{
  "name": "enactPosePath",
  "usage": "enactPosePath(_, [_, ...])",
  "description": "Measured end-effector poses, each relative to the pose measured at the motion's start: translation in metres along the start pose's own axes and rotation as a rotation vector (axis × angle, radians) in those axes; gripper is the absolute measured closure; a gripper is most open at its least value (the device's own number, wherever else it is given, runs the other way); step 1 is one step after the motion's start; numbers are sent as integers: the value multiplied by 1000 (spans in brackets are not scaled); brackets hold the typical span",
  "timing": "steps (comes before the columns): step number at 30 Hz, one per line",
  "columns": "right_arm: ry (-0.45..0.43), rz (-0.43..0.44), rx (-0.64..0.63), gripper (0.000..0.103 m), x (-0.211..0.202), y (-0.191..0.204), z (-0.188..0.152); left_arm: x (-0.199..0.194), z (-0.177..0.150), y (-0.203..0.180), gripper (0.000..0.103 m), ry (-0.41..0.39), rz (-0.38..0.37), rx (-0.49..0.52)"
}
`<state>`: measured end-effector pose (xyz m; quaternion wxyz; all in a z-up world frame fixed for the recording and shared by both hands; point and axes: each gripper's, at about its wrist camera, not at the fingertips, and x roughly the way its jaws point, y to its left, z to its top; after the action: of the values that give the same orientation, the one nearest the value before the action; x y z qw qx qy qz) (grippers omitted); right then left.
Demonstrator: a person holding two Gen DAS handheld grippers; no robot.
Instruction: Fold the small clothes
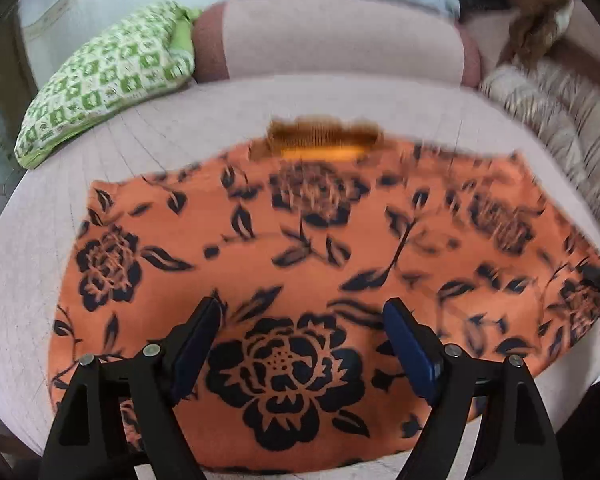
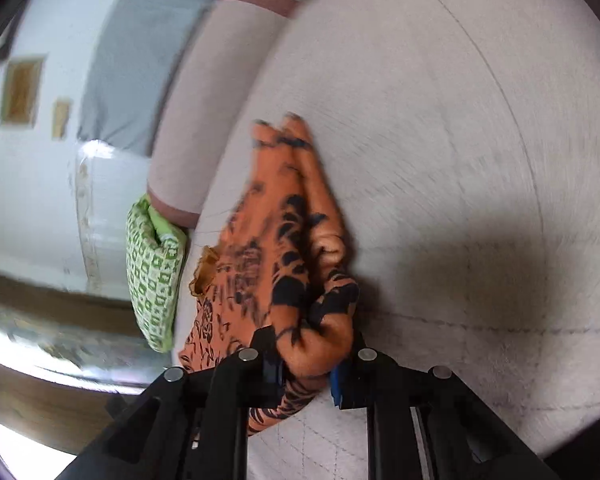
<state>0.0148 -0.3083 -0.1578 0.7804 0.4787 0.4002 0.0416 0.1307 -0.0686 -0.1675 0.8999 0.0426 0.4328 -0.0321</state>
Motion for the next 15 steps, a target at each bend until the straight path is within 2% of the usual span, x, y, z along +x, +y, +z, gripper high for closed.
enactPosePath(2, [-31, -7, -22, 73, -7, 8, -2, -13, 2, 4, 18, -62, -1, -6])
enactPosePath(3, [-16, -21, 6, 38, -3, 5, -2, -16, 3, 6, 18, -81, 13, -10])
enactPosePath(4, [-2, -34, 29, 13, 1, 2, -3, -12, 3, 8, 18, -69, 26, -14])
enactPosePath(5, [6, -48, 62, 14, 4, -3, -6, -3, 1, 9, 18, -31, 33, -16])
enactPosePath(6, [-9, -36, 76, 14, 4, -5, -7, 16, -3, 9, 18, 65, 39, 3])
enactPosePath(7, [-8, -42, 70, 13, 4, -3, -6, 26, -7, 8, 18, 108, 38, 22])
enactPosePath(9, [-13, -37, 54, 15, 0, 0, -2, 10, -5, 9, 18, 46, 37, 16])
enactPosePath(12, [-18, -41, 51, 31, 4, 3, 3, -16, 0, 13, 18, -39, -12, -29])
enactPosePath(13, [-17, -55, 56, 31, 6, 3, 3, -19, -1, 11, 18, -55, 11, -14])
enactPosePath(14, [-17, -64, 63, 31, 10, 3, 4, -12, -3, 9, 18, -40, 30, 3])
enactPosePath(15, [-18, -79, 64, 35, 13, 1, 3, 8, -9, 5, 18, 46, 35, 46])
